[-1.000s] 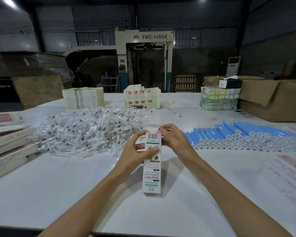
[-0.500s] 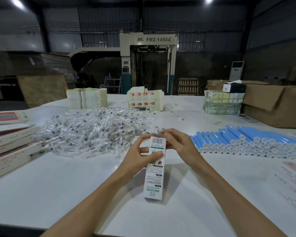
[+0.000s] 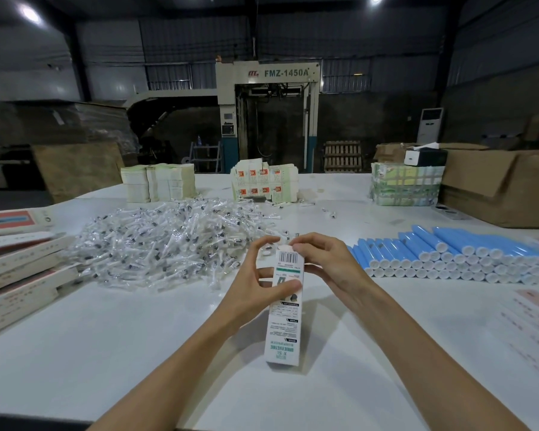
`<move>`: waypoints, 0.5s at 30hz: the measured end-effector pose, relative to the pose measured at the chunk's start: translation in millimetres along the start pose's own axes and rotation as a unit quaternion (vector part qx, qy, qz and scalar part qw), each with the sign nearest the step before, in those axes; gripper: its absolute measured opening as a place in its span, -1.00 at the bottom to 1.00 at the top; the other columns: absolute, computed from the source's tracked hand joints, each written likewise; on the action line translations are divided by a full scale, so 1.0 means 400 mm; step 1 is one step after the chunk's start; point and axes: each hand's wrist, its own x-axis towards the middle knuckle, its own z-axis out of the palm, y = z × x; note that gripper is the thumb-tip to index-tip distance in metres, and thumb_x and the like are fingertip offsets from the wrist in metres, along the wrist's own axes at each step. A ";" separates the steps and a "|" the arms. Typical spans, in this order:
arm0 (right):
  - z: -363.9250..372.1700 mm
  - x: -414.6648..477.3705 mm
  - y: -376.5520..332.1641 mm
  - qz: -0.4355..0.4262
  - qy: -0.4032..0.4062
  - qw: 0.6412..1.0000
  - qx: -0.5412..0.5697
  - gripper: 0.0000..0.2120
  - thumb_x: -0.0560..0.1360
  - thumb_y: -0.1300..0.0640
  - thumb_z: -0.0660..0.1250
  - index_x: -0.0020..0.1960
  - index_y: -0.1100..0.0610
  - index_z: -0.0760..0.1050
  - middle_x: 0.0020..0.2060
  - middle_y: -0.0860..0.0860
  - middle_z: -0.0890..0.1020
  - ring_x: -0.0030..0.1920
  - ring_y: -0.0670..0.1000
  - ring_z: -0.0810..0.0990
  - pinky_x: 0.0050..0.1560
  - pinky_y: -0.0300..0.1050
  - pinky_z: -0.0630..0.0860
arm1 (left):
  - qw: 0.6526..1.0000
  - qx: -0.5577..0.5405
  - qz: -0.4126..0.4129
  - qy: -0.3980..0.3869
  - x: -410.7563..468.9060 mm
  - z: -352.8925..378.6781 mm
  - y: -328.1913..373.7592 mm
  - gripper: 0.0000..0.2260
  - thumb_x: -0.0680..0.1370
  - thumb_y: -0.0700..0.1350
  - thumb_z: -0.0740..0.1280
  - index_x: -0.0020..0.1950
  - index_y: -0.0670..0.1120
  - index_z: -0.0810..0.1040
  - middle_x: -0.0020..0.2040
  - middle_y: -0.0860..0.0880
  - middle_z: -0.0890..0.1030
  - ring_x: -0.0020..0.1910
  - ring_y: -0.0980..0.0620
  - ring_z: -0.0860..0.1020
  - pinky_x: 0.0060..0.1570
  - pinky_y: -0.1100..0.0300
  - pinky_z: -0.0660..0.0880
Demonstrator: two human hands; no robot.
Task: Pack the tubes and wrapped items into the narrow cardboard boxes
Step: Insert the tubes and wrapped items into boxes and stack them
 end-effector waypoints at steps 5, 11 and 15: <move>-0.014 -0.006 0.003 -0.007 -0.015 1.000 -0.003 -0.85 0.61 0.22 0.41 0.10 0.27 0.70 -0.01 0.23 0.74 0.02 0.10 0.74 -0.02 -0.18 0.63 | 1.000 -0.005 0.005 0.011 0.007 0.003 -0.013 -0.38 0.52 -0.04 0.63 0.47 0.20 0.39 0.10 -0.08 0.78 0.04 -0.06 0.75 -0.10 0.05 0.70; -0.025 -0.009 0.027 -0.029 -0.031 0.998 -0.040 -0.84 0.59 0.13 0.48 0.12 0.15 0.74 0.04 0.14 0.76 0.13 0.13 0.74 0.19 -0.08 0.64 | 1.000 -0.006 -0.002 0.030 0.009 0.001 -0.021 -0.44 0.51 0.01 0.64 0.42 0.18 0.46 0.10 -0.05 0.78 0.01 0.03 0.75 -0.16 0.10 0.68; -0.017 -0.003 0.051 -0.046 0.007 0.996 -0.073 -0.86 0.58 0.16 0.48 0.11 0.15 0.74 -0.02 0.10 0.78 0.07 0.09 0.76 0.19 -0.06 0.65 | 0.999 -0.009 -0.001 0.040 0.010 0.001 -0.032 -0.47 0.51 0.01 0.64 0.39 0.15 0.48 0.08 -0.07 0.78 0.00 -0.01 0.76 -0.19 0.08 0.69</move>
